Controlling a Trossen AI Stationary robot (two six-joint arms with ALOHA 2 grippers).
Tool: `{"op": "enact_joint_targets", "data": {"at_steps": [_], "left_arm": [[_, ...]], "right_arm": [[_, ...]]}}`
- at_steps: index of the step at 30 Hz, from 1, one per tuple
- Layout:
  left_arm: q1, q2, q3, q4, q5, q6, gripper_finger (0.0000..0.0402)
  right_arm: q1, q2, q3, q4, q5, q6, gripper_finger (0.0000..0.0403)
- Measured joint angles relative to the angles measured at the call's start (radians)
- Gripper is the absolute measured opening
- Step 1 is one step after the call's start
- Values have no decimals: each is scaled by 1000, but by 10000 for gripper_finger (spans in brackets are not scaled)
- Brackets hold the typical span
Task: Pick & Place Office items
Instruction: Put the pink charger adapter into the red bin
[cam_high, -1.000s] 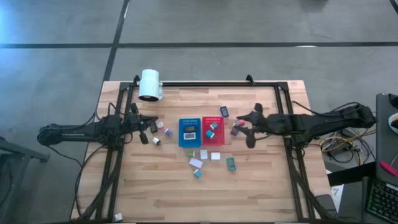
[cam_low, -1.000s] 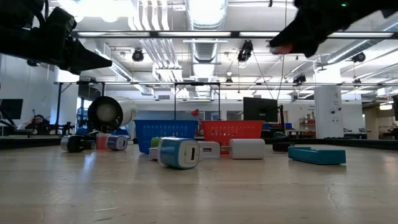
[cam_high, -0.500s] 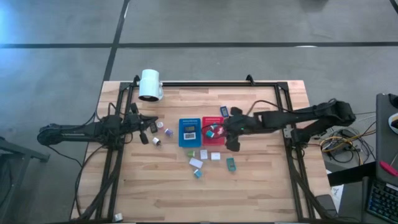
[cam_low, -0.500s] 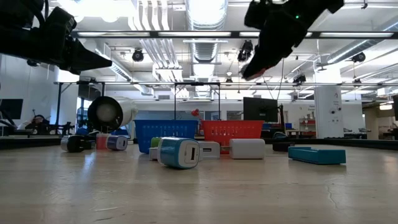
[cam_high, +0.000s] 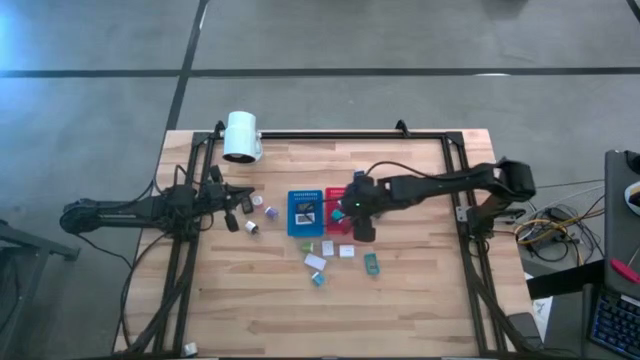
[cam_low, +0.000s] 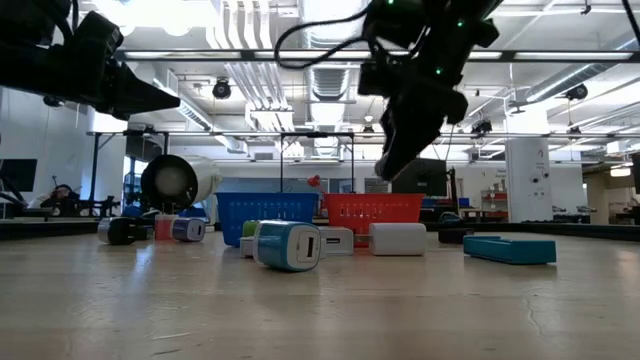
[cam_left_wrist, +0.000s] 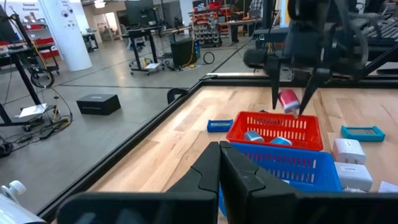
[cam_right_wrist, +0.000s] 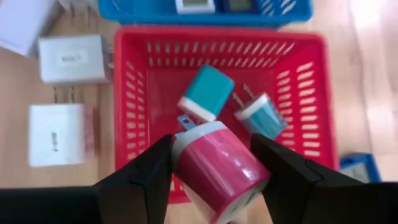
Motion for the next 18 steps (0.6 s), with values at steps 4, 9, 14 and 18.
{"op": "enact_joint_targets", "data": {"at_steps": [4,9,14,18], "left_arm": [[0,0,0,0,0,0,9],[0,1,0,-1,0,0,9],[0,3,0,0,0,0,9],[0,3,0,0,0,0,9]], "right_arm": [[0,48,25,-3,-15,-3,187],[-3,71,33,0,-20,-22,187],[-5,61,27,11,-14,-13,212],[-5,36,25,18,-12,-10,242]]}}
